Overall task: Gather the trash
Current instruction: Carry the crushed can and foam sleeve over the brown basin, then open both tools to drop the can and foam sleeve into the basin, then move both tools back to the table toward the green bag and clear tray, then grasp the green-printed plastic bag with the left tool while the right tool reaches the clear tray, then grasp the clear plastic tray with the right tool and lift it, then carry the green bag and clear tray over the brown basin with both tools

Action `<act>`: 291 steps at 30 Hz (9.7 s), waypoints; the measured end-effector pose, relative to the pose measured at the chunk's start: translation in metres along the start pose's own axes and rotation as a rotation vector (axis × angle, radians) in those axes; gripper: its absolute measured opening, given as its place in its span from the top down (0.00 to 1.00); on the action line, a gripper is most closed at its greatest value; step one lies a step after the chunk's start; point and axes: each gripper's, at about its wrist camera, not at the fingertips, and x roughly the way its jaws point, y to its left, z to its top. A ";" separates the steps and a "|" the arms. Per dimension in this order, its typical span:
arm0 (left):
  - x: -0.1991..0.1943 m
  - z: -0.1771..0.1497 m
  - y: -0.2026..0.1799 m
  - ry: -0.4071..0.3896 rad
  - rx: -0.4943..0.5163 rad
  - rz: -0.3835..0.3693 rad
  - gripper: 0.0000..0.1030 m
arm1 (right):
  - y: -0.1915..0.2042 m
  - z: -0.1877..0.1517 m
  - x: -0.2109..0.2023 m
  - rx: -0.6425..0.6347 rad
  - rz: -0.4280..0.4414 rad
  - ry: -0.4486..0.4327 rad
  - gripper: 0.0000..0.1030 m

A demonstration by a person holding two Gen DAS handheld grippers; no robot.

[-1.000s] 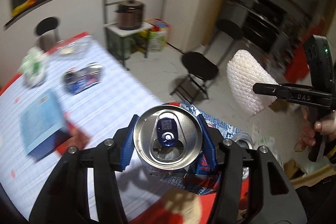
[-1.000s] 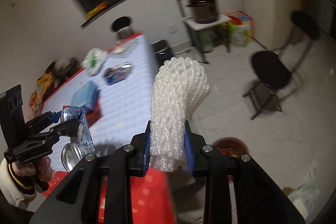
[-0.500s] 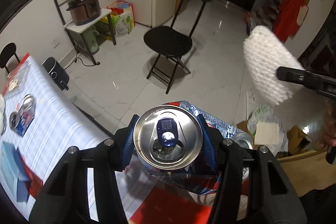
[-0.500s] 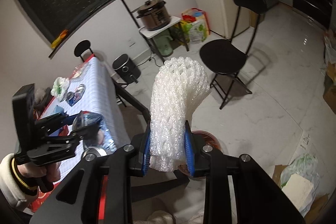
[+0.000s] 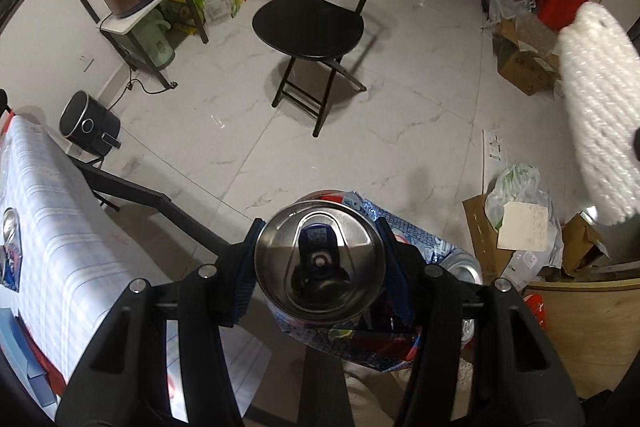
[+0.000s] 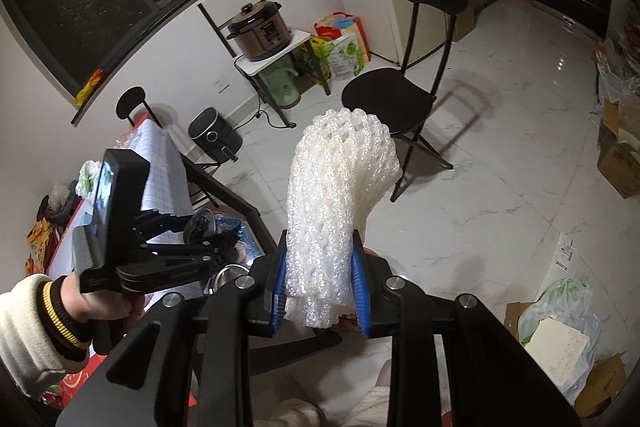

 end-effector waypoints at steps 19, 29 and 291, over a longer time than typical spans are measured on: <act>0.029 0.013 -0.014 0.044 -0.015 -0.023 0.45 | -0.011 0.000 -0.002 0.029 -0.027 0.006 0.74; 0.024 0.006 -0.015 0.044 -0.014 -0.032 0.46 | -0.010 0.000 -0.004 0.023 -0.019 0.010 0.74; 0.048 -0.015 0.011 0.174 -0.398 -0.158 0.73 | -0.074 0.089 0.002 -0.166 -0.314 -0.111 0.94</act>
